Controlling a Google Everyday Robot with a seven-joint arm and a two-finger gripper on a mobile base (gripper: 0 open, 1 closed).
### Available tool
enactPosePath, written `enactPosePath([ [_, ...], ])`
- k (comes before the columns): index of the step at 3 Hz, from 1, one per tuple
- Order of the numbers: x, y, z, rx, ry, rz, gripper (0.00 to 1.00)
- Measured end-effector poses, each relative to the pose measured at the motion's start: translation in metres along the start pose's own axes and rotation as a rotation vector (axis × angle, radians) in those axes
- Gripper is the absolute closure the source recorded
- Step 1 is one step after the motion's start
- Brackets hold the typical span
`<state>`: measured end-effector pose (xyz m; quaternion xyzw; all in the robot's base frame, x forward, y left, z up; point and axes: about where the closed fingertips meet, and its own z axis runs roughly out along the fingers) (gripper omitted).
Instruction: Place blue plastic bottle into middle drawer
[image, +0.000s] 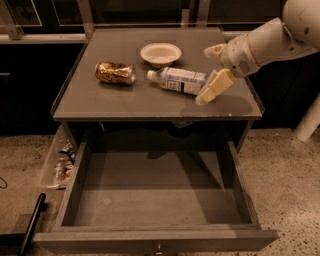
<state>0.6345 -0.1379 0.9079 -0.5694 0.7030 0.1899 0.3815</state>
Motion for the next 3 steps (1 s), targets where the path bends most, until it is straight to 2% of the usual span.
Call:
enactPosePath([
  [1,-0.003,-0.023,0.028,-0.019,-0.003,0.030,0.00],
  [3,0.006,-0.050,0.077,-0.025,0.114,0.085,0.00],
])
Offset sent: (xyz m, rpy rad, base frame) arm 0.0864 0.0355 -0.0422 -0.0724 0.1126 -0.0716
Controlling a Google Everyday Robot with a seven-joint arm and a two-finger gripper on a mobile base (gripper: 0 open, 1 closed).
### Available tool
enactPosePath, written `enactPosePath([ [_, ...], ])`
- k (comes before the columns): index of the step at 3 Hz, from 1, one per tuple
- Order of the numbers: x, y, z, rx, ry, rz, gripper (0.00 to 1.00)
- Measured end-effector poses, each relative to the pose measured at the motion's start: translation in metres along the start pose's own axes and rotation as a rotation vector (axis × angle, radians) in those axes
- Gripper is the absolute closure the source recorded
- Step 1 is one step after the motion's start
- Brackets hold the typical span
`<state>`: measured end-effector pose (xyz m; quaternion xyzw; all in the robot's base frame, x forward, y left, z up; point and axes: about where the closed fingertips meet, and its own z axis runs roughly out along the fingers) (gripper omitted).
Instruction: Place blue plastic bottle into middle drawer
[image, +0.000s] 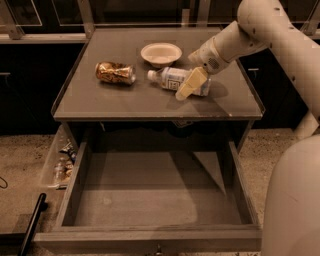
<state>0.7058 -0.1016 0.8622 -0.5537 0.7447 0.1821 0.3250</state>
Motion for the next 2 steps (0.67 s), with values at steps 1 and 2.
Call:
enactPosePath([
  [1,-0.0002,-0.0003,0.0018,-0.001,0.004,0.001,0.00],
  [2,-0.0002,-0.0003,0.0018,-0.001,0.004,0.001,0.19],
])
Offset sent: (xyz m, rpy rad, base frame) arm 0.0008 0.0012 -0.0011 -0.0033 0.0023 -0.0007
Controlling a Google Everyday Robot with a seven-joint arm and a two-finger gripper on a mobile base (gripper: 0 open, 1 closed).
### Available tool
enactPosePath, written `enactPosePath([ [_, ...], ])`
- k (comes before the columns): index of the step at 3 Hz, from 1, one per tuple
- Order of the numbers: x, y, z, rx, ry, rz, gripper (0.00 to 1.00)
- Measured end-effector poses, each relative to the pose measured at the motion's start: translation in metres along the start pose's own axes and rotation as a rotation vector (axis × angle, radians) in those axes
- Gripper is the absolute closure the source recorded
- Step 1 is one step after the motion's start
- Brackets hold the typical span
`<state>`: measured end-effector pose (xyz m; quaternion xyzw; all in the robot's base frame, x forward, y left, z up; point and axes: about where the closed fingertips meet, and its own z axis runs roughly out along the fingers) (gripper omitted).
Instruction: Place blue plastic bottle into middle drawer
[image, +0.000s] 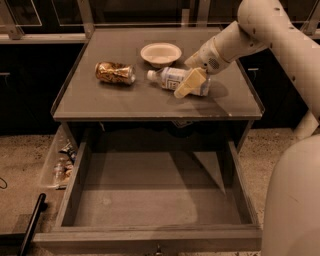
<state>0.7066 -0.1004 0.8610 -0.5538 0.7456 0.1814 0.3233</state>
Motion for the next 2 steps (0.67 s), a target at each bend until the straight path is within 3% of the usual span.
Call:
enactPosePath([
  [2,0.0000,0.0000,0.0000,0.000,0.000,0.000,0.65],
])
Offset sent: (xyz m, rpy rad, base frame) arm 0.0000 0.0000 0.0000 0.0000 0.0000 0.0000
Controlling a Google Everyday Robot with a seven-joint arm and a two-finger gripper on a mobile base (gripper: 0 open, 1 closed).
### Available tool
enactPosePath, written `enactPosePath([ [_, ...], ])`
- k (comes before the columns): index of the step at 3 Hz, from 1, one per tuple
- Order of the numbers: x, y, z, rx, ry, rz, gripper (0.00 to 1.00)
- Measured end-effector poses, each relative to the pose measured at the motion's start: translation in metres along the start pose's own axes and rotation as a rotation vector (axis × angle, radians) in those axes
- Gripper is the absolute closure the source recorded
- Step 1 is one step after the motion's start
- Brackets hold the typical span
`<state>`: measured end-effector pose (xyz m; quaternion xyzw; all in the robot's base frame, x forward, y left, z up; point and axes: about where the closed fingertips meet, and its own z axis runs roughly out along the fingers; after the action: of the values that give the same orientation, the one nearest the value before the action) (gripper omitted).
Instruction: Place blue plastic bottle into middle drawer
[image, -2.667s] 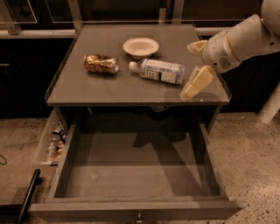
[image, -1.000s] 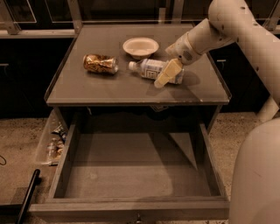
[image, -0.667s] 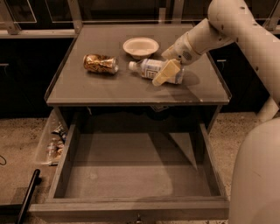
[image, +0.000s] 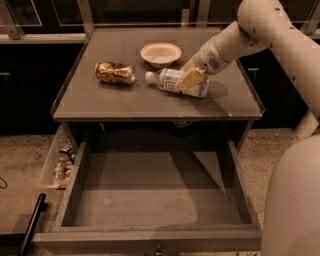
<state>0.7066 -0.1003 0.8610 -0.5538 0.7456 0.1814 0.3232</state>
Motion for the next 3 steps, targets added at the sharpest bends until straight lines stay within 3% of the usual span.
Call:
enactPosePath([
  [1,0.000,0.000,0.000,0.000,0.000,0.000,0.87],
  [2,0.000,0.000,0.000,-0.001,0.000,0.000,1.00],
  [3,0.001,0.011,-0.008,0.003,-0.011,-0.017,1.00],
])
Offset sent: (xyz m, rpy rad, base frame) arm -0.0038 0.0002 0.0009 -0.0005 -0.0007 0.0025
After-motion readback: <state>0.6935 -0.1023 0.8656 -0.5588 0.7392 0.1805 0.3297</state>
